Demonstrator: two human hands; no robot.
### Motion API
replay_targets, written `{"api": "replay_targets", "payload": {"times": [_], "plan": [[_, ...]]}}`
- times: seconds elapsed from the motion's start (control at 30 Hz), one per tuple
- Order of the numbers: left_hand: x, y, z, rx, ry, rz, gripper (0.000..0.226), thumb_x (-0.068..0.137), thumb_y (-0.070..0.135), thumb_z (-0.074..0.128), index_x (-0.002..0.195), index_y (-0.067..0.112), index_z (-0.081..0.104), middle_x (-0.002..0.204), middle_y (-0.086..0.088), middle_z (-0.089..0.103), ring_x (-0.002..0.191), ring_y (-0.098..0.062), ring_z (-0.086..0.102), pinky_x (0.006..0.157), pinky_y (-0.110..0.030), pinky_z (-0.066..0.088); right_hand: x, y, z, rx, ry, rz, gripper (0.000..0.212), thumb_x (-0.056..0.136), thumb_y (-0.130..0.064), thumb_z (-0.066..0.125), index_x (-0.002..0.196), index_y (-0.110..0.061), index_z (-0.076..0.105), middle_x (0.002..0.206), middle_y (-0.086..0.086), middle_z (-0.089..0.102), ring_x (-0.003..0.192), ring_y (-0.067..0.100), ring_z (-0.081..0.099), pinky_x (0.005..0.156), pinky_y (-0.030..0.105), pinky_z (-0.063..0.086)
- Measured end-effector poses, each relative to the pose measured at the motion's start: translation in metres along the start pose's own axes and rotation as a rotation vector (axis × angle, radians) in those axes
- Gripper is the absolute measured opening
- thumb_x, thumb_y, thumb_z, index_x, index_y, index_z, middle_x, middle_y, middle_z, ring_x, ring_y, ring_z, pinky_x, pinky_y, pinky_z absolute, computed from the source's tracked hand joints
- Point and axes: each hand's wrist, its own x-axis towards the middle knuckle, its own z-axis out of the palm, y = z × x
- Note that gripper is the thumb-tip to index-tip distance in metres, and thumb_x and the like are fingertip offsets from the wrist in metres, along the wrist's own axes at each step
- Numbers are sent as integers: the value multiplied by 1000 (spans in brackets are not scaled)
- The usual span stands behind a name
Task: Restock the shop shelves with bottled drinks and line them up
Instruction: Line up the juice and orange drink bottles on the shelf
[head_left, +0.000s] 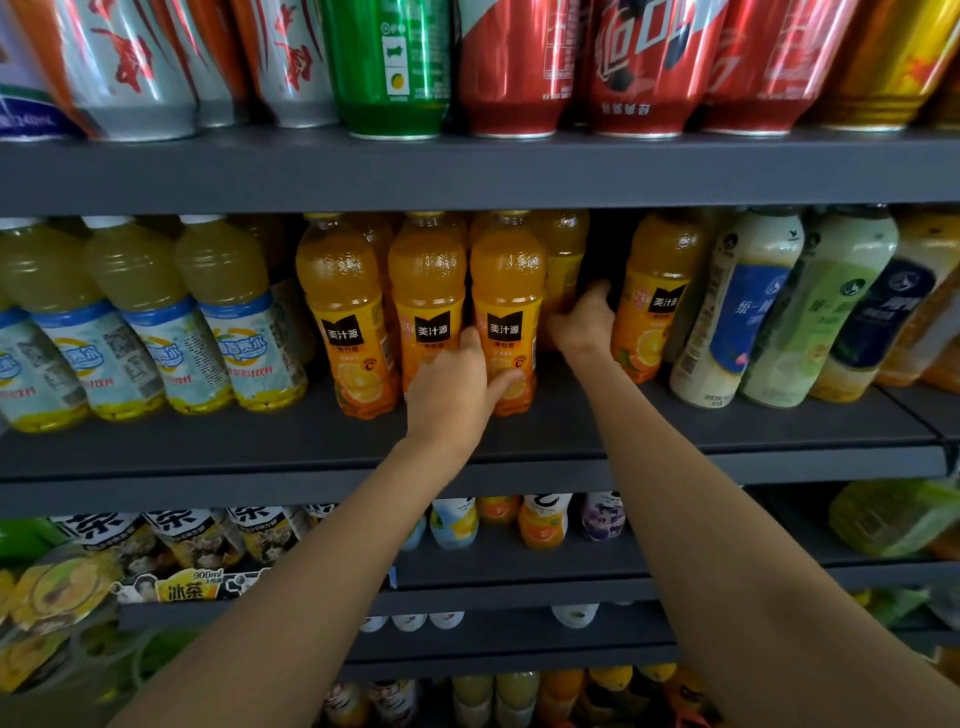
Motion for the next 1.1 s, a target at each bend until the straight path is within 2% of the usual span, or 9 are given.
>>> {"api": "replay_targets", "payload": {"times": [0.1, 0.37, 0.63, 0.73, 0.8, 0.9, 0.97, 1.0, 1.1], "plan": [[1, -1, 0, 17, 1, -6, 57, 88, 51, 49, 126, 9, 42, 114, -9, 61, 103, -24, 60, 80, -30, 47, 3, 0, 4, 17, -83, 28, 85, 79, -23, 71, 143, -9, 17, 144, 19, 32, 133, 35, 33, 107, 41, 32], [1, 0, 2, 24, -11, -12, 58, 87, 52, 50, 125, 10, 42, 112, -10, 62, 102, -25, 61, 79, -32, 47, 0, 9, 10, -43, 19, -20, 79, 75, -23, 75, 135, -3, 28, 138, 20, 40, 128, 34, 41, 102, 39, 37], [0, 1, 1, 18, 1, -11, 57, 87, 52, 50, 125, 9, 43, 112, -10, 62, 101, -25, 61, 78, -32, 48, -7, 8, -1, 35, -96, -3, 64, 81, -15, 68, 133, -8, 31, 133, 15, 49, 125, 30, 47, 99, 36, 41], [0, 0, 1, 12, 1, -16, 56, 87, 52, 52, 123, 9, 44, 111, -11, 62, 100, -26, 62, 78, -32, 48, -13, 6, -5, -63, -113, -48, 60, 84, -14, 65, 133, -5, 32, 132, 17, 48, 123, 32, 47, 97, 35, 41], [0, 1, 2, -1, -1, -13, 56, 87, 51, 52, 123, 8, 44, 112, -12, 62, 101, -27, 61, 78, -34, 48, -25, 3, -11, -180, 54, -265, 52, 84, -8, 62, 129, 2, 37, 128, 21, 48, 119, 34, 48, 93, 33, 42], [1, 0, 2, -4, -7, -15, 56, 87, 51, 52, 124, 9, 44, 111, -12, 62, 100, -28, 61, 78, -34, 48, -48, 5, -32, -213, 493, -552, 46, 79, 0, 58, 123, 5, 46, 124, 23, 47, 115, 34, 45, 94, 30, 38], [1, 1, 2, -10, -13, -18, 56, 87, 50, 53, 124, 9, 44, 112, -12, 62, 101, -28, 61, 79, -34, 48, -54, 14, -45, -177, 688, -497, 55, 76, -1, 59, 127, 8, 41, 131, 27, 39, 120, 38, 40, 102, 37, 36], [0, 1, 1, -13, -17, -21, 55, 87, 49, 53, 124, 9, 44, 113, -12, 62, 102, -29, 61, 80, -35, 48, -54, 19, -47, -174, 666, -422, 64, 76, -1, 61, 133, 8, 34, 137, 27, 33, 125, 39, 36, 107, 41, 34], [1, 2, 0, -14, -23, -25, 54, 87, 49, 53, 122, 8, 44, 113, -13, 62, 103, -29, 60, 81, -36, 48, -50, 33, -36, -164, 360, -149, 87, 81, -7, 65, 144, 6, 7, 148, 25, 18, 137, 38, 21, 115, 41, 20]]}}
